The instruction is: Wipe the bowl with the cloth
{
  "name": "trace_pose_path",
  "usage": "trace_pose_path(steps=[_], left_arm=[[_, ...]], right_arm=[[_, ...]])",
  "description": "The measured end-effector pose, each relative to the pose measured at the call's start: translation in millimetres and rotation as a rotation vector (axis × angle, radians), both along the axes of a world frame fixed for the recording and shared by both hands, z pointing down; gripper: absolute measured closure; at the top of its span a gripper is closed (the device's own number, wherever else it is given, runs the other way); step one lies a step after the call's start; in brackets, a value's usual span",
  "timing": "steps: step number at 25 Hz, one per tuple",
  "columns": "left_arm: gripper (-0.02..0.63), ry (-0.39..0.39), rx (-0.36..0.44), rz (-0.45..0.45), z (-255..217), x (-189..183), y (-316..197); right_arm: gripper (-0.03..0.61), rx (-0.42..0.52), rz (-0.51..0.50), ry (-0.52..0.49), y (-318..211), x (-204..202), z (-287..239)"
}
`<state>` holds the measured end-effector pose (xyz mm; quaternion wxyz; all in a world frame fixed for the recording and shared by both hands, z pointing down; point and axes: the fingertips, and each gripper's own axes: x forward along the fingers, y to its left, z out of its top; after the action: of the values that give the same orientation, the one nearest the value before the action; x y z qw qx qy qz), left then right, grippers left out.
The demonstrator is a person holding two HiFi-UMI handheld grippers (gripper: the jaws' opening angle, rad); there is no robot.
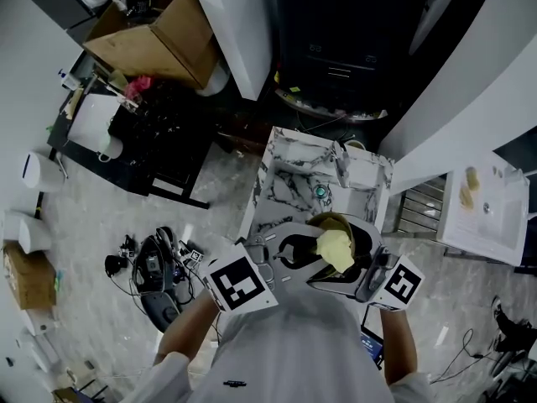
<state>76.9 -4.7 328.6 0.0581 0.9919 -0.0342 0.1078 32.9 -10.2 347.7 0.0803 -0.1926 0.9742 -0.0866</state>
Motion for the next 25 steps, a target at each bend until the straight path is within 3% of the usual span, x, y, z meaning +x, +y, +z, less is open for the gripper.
trace_pose_path(steps=[7,14,19,25], left_arm=[[0.581,-0.053,0.051,-0.081,5,5,-17],[0.581,-0.184,0.102,-0.161,23,2,-29],[0.581,-0.247,0.070,-0.130,40,4,-25],[0.581,-0.265,0.010,-0.060,54,7,-10]], right_arm=[[0.081,0.003,-0.006,0.011,1,1,-2],[0.083,0.008,0.030,0.009,-3,7,-6],[0.083,0.009,0.053,0.025,-5,15,-5],[0.084,0.011,0.075,0.035,-5,17,-5]])
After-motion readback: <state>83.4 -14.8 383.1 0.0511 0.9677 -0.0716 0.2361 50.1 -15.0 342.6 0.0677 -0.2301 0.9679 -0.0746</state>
